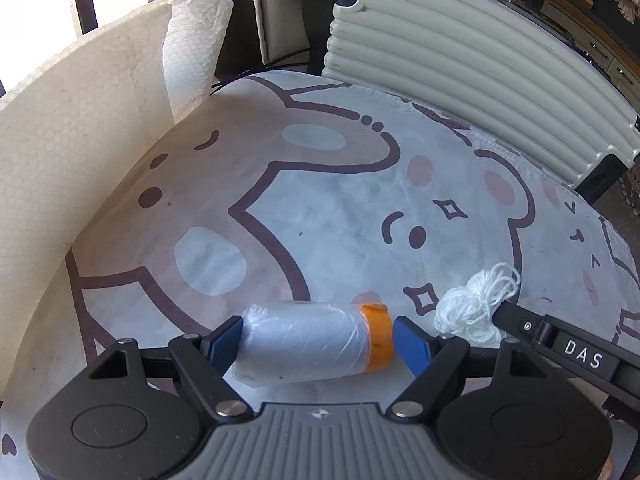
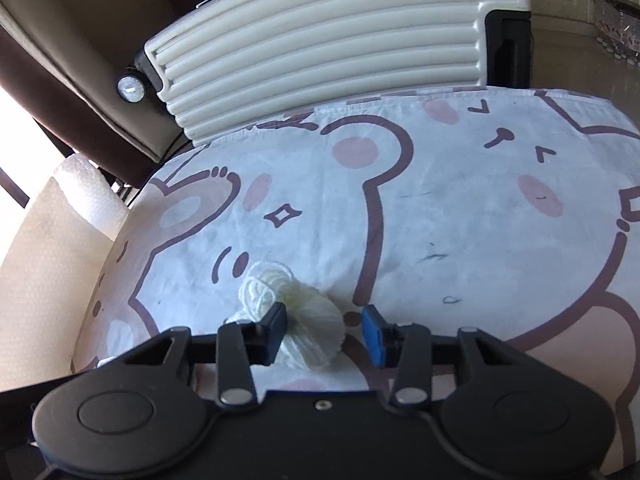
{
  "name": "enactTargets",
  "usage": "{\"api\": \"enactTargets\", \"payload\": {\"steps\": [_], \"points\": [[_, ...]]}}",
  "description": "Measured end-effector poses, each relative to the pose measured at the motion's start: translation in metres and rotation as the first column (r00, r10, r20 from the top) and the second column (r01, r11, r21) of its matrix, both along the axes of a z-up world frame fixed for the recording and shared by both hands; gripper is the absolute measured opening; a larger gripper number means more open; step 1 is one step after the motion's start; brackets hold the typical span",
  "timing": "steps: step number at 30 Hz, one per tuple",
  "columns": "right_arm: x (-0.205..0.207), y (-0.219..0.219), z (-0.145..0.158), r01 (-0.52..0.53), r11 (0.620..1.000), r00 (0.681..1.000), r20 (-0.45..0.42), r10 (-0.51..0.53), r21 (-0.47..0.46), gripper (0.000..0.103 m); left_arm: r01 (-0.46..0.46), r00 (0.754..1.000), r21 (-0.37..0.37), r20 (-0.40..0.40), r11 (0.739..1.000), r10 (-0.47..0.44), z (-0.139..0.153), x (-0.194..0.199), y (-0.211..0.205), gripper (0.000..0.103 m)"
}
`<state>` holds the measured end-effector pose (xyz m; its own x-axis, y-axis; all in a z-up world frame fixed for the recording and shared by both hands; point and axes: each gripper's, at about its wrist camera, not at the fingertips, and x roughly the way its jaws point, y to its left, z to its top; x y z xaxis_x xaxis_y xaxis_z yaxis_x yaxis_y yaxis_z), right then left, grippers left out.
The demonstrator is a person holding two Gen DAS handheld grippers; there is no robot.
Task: Organize objects
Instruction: 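Close the left tool on the white roll while the right tool grasps the string bundle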
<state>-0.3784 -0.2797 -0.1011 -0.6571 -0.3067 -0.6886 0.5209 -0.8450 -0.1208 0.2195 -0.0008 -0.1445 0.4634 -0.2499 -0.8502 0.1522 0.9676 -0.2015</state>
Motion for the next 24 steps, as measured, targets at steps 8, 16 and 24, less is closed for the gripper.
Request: {"api": "enactTargets", "payload": {"steps": [8, 16, 24], "points": [[0.014, -0.013, -0.011, -0.091, 0.994, 0.995, 0.039, 0.088, 0.064, 0.037, -0.007, 1.000, 0.009, 0.002, 1.000, 0.007, 0.002, -0.003, 0.006, 0.080], [0.023, -0.015, -0.005, -0.101, 0.992, 0.995, 0.033, 0.099, 0.074, 0.033, -0.022, 1.000, 0.008, 0.009, 1.000, 0.022, 0.009, -0.007, 0.013, 0.080], [0.037, -0.010, 0.007, -0.087, 0.993, 0.996, 0.006, 0.087, 0.082, 0.030, -0.018, 1.000, 0.000, 0.021, 1.000, 0.018, 0.018, -0.016, 0.019, 0.080]]}}
